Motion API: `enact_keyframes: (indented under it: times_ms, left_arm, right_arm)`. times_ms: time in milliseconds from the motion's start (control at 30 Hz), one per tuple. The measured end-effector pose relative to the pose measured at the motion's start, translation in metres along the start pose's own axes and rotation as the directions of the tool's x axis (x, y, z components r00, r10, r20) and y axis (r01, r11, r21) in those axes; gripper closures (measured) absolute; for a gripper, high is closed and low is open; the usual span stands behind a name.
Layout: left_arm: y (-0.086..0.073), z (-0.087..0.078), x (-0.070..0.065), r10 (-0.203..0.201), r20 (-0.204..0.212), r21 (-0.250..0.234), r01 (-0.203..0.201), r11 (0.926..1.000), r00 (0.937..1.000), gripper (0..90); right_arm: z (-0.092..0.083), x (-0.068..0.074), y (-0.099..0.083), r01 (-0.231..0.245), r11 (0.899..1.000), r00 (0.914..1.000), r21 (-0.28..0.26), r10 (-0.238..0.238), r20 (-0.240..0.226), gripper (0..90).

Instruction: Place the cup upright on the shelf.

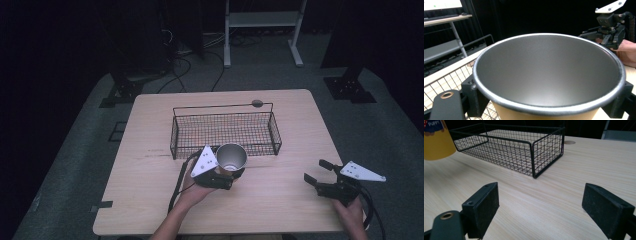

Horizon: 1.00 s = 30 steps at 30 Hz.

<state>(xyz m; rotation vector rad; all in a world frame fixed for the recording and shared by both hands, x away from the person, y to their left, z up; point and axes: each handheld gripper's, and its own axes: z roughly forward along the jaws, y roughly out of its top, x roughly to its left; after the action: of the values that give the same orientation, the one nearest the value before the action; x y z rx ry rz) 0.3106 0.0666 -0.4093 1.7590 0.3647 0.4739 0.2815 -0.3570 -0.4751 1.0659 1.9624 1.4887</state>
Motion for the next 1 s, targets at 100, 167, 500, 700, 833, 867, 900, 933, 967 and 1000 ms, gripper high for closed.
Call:
enact_keyframes:
  times_ms: [100, 167, 500, 700, 833, 867, 900, 933, 967, 1000]
  left_arm:
    - [0.008, 0.001, 0.008, 0.001, 0.005, -0.002, -0.001, 1.0000, 1.0000, 13.5]
    - [0.011, 0.001, 0.012, -0.007, 0.003, -0.011, 0.007, 0.9999, 1.0000, 13.5]
    - [0.020, 0.002, 0.026, -0.017, 0.002, -0.016, 0.017, 0.9997, 0.9999, 13.5]
    - [0.025, 0.004, 0.035, -0.024, 0.000, -0.016, 0.024, 0.9996, 0.9997, 13.5]
    - [0.030, 0.004, 0.045, -0.039, 0.000, -0.029, 0.039, 0.9988, 0.9992, 13.5]
    - [0.030, 0.004, 0.045, -0.039, 0.000, -0.029, 0.039, 0.9988, 0.9992, 13.5]
    - [0.031, 0.004, 0.048, -0.036, -0.002, -0.030, 0.036, 0.9989, 0.9993, 13.5]
    - [0.032, 0.004, 0.051, -0.036, -0.006, -0.028, 0.036, 0.9989, 0.9993, 13.5]
    - [0.034, 0.004, 0.054, -0.038, -0.006, -0.032, 0.038, 0.9988, 0.9992, 13.5]
    - [0.034, 0.004, 0.057, -0.039, -0.004, -0.033, 0.039, 0.9987, 0.9992, 13.5]
  right_arm:
    - [0.000, 0.000, 0.000, 0.002, 1.000, 1.0000, 0.000, -0.002, 0.000, 13.1]
    - [0.000, 0.000, 0.000, 0.000, 1.000, 1.0000, 0.000, 0.000, 0.000, 13.2]
    - [0.000, 0.000, 0.000, 0.001, 1.000, 1.0000, -0.002, -0.001, -0.001, 13.2]
    - [0.000, 0.000, 0.000, -0.001, 1.000, 1.0000, -0.003, 0.001, -0.001, 13.2]
    - [0.000, 0.000, 0.000, 0.001, 1.000, 1.0000, 0.000, -0.001, -0.001, 13.2]
    - [0.000, 0.000, 0.000, 0.000, 1.000, 1.0000, -0.001, 0.000, -0.001, 13.2]
    - [0.000, 0.000, 0.000, 0.000, 1.000, 1.0000, -0.001, 0.000, -0.001, 13.2]
    - [0.000, 0.000, 0.000, 0.000, 1.000, 1.0000, -0.002, 0.000, -0.001, 13.1]
    - [0.000, 0.000, 0.000, -0.002, 1.000, 1.0000, -0.002, 0.002, -0.002, 13.2]
    - [0.000, 0.000, 0.000, -0.002, 1.000, 1.0000, -0.002, 0.002, -0.001, 13.2]
